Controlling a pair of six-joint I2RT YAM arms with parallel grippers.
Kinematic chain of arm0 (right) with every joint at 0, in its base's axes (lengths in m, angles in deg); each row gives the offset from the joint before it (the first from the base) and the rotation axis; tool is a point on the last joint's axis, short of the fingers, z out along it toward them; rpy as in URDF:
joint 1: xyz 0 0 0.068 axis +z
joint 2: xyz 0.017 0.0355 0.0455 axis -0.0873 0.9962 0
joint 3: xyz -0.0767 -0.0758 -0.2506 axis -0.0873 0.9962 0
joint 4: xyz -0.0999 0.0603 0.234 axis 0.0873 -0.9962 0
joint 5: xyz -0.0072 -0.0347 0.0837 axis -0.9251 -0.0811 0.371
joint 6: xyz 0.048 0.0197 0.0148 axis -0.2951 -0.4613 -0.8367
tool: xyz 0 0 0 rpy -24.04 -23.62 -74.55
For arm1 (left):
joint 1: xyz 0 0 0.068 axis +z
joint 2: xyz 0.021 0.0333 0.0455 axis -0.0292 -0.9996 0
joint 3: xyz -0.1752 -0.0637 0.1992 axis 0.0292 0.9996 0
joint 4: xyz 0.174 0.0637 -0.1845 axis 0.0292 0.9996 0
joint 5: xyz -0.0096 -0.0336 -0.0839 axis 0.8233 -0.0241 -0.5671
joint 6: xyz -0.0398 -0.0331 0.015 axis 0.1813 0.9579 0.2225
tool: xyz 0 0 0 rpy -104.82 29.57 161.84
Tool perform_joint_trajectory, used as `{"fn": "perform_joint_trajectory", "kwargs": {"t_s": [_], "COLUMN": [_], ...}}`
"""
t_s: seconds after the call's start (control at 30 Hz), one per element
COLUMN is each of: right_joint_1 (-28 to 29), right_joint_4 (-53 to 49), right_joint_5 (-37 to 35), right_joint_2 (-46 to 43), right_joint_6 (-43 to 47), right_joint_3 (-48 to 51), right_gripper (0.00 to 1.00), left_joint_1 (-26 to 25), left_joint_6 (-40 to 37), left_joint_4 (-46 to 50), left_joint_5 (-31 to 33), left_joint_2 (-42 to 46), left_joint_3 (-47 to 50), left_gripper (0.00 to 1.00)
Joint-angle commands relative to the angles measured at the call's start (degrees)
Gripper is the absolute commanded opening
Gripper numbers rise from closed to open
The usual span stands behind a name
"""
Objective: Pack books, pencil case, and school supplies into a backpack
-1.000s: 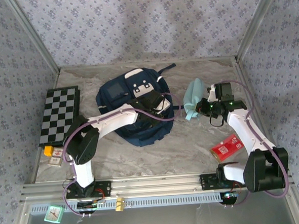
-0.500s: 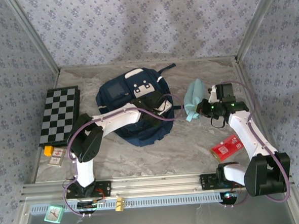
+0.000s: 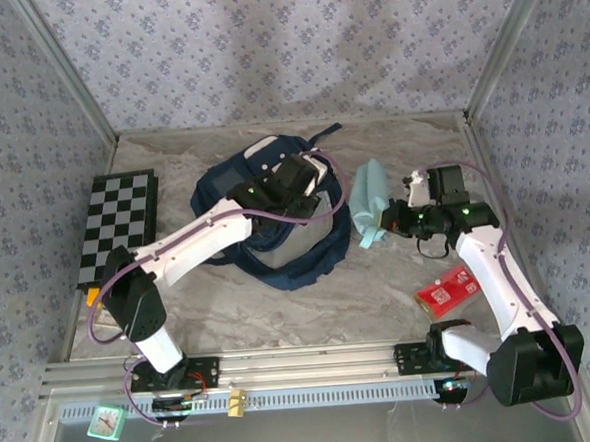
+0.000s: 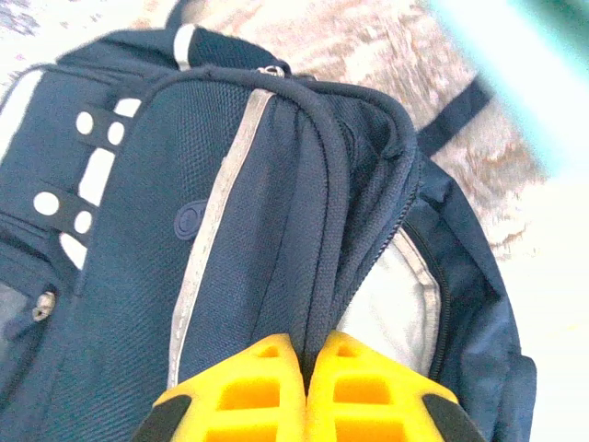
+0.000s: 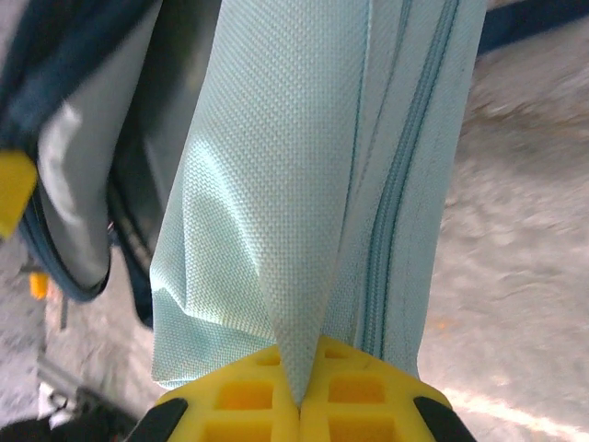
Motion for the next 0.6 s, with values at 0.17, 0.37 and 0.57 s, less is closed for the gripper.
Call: {"fn": "perform_joint_trajectory", "kwargs": {"t_s": [0.17, 0.37, 0.57], "right_joint_1": [14.0, 19.4, 22.0], "right_joint_4": [4.8, 18.4, 28.4], "right_joint_5": [3.1, 4.5, 1.3], "right_joint_2": [5.1, 19.9, 32.6], "right_joint_6": [-0.3, 2.9, 4.8], "right_joint_3": [-3.4, -9.9, -16.2], "right_gripper": [0.00, 0.00, 0.00], "left_joint_1": [-0.9, -1.4, -1.0], "left_joint_6": [5.1, 5.4, 5.7], "left_joint_4": [0.8, 1.9, 2.4], "left_joint_5": [6.3, 9.7, 10.8], "left_joint_2": [2.6, 2.9, 5.5], "left_joint_3": [-7.7, -9.4, -9.2], "left_gripper": [0.00, 0.00, 0.00]}}
